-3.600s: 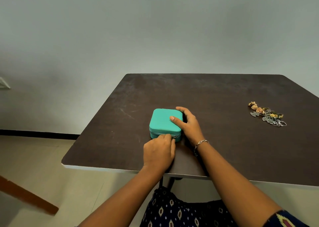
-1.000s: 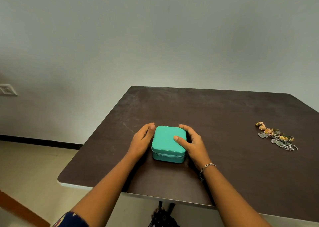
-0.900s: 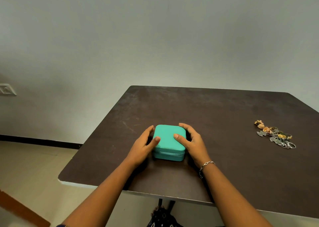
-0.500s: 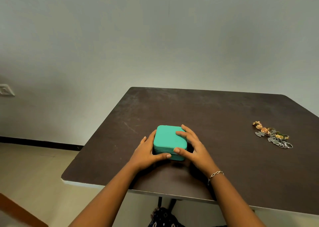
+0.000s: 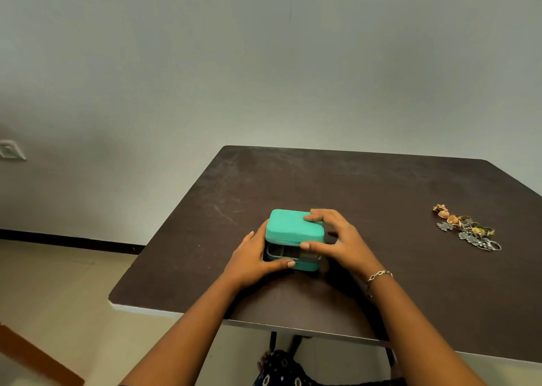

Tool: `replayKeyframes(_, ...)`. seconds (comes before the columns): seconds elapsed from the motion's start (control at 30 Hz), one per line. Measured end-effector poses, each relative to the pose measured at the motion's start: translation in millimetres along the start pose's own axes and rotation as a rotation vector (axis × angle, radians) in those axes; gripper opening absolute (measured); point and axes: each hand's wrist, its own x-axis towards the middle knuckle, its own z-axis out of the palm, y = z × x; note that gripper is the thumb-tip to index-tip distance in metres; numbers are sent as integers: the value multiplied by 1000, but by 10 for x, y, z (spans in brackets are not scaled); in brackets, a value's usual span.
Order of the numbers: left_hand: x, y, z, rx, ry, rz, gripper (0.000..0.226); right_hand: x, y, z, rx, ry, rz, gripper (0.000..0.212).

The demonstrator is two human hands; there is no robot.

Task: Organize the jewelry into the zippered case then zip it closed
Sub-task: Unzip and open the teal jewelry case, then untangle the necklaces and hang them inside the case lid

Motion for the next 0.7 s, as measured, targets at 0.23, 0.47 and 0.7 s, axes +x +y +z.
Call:
replayKeyframes(0.23,-7,56,-11,31,18,33,86,327,-181,-211,-80,-79,88,37)
replayKeyframes(0.47,21,42,-5,56,5,2,90,616,-291,-277,-176,-142,193,49)
replayKeyframes(0.7,30,34,-12,57,-8,-10,92,903,-210,-241,-168,96,287,54)
